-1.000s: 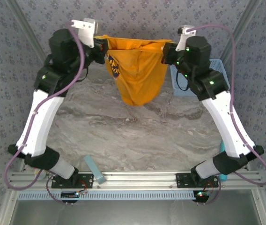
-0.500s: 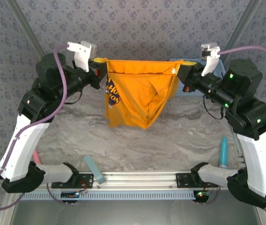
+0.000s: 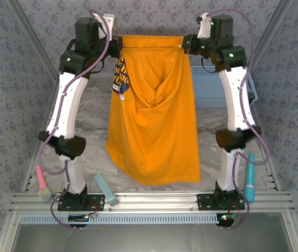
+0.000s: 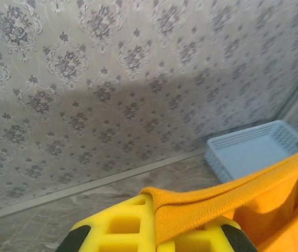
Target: Fold the inside-out t-shirt
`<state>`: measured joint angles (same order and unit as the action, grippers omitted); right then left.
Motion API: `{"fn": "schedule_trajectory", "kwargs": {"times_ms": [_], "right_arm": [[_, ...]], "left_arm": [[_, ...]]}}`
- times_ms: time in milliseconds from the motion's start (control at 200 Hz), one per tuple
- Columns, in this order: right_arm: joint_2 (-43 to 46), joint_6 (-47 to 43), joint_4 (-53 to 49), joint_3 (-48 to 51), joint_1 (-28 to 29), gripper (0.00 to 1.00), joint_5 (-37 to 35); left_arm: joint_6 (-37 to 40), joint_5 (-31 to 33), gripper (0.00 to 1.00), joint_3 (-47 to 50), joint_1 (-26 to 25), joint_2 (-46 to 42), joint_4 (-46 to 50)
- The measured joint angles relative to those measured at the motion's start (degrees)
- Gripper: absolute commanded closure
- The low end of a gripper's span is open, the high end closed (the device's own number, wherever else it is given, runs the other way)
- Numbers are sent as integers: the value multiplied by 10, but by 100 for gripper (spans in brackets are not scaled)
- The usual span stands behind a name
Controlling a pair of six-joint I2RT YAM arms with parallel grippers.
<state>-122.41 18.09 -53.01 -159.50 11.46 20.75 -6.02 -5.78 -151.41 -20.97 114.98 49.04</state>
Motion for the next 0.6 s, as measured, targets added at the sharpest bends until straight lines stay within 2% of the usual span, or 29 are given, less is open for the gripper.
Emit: {"fn": "schedule_trajectory", "kwargs": {"times_ms": [85, 190, 315, 450, 525, 600], "right_arm": [[-59, 12, -15, -60, -10, 100, 9], [-35, 21, -9, -30, -12, 100, 11], [94, 20, 36, 111, -9, 100, 5], [276, 15, 102, 276, 8, 100, -5], [355, 9, 123, 329, 20, 100, -9], [415, 3, 133, 365, 32, 100, -14]], "left_arm": [[13, -2, 100, -34, -2, 28, 22], [9, -35, 100, -45, -3, 23, 33], [-25, -94, 100, -10, 3, -33, 25], [-74, -149, 100, 137, -6, -166, -17], [-106, -180, 100, 220, -15, -238, -44], [-118, -183, 100, 274, -33, -289, -63]]}}
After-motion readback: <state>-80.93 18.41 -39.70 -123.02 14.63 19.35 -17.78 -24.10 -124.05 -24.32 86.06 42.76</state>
